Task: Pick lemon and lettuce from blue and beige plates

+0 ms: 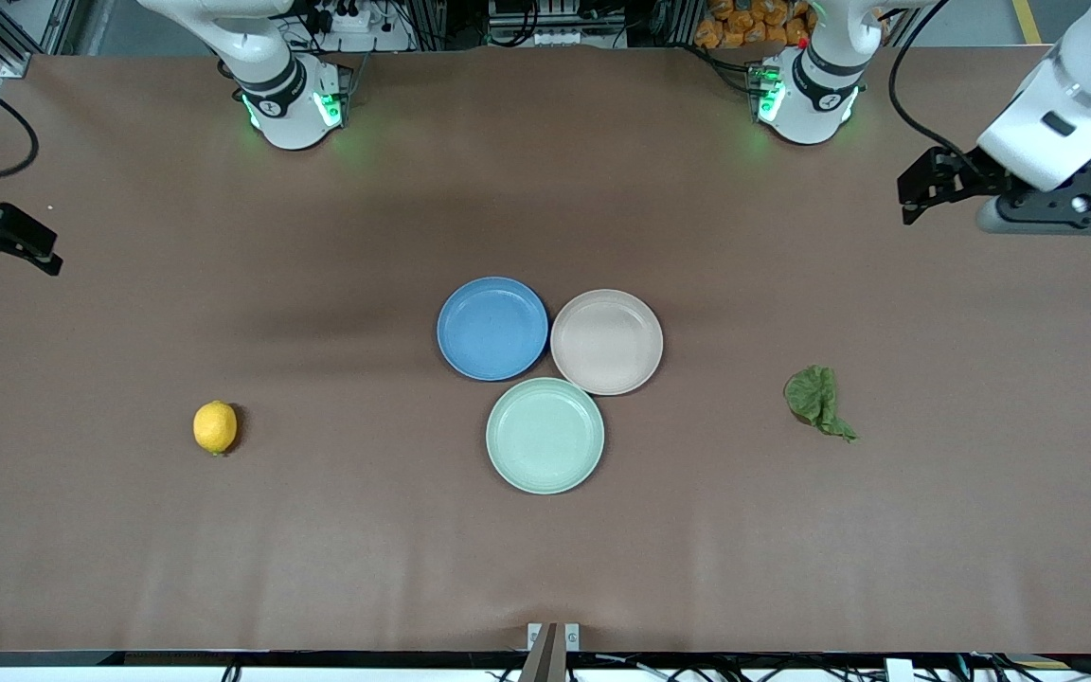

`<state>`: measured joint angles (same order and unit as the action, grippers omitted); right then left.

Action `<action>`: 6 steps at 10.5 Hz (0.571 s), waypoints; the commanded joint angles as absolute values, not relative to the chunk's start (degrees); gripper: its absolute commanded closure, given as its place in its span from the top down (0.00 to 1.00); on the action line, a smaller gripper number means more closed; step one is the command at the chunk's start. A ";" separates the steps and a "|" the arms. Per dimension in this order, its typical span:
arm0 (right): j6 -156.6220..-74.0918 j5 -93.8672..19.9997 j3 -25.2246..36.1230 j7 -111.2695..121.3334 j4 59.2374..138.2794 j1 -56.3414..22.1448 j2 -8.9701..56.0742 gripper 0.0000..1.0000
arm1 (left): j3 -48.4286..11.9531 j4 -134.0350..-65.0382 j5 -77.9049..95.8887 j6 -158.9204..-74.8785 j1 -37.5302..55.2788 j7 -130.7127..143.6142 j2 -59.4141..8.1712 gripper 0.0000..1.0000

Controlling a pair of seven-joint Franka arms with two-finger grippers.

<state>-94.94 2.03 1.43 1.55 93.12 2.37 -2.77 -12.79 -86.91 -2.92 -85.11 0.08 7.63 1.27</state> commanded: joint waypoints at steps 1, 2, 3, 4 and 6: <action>-92.99 -0.79 1.49 0.88 89.92 2.20 -2.20 1.00 | -12.92 -85.87 -2.37 -84.29 -0.26 7.21 1.06 1.00; -92.55 -0.79 1.49 0.97 89.22 2.20 -2.20 1.00 | -12.57 -85.78 -2.37 -84.29 -0.52 7.12 1.14 1.00; -91.07 -0.70 1.49 0.79 87.47 2.20 -2.11 1.00 | -12.48 -85.87 -2.11 -84.29 -0.96 6.86 1.58 1.00; -88.71 -0.79 1.49 0.36 86.06 2.20 -1.94 1.00 | -12.57 -85.78 -2.02 -84.29 -2.71 6.25 2.02 1.00; -86.23 -0.88 1.58 0.09 85.52 2.20 -1.93 1.00 | -12.57 -85.78 -1.67 -84.29 -3.43 6.15 2.55 1.00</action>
<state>-88.45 0.15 1.40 1.20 87.37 2.29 -2.70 -12.42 -86.14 -2.92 -85.11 -2.54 7.61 1.59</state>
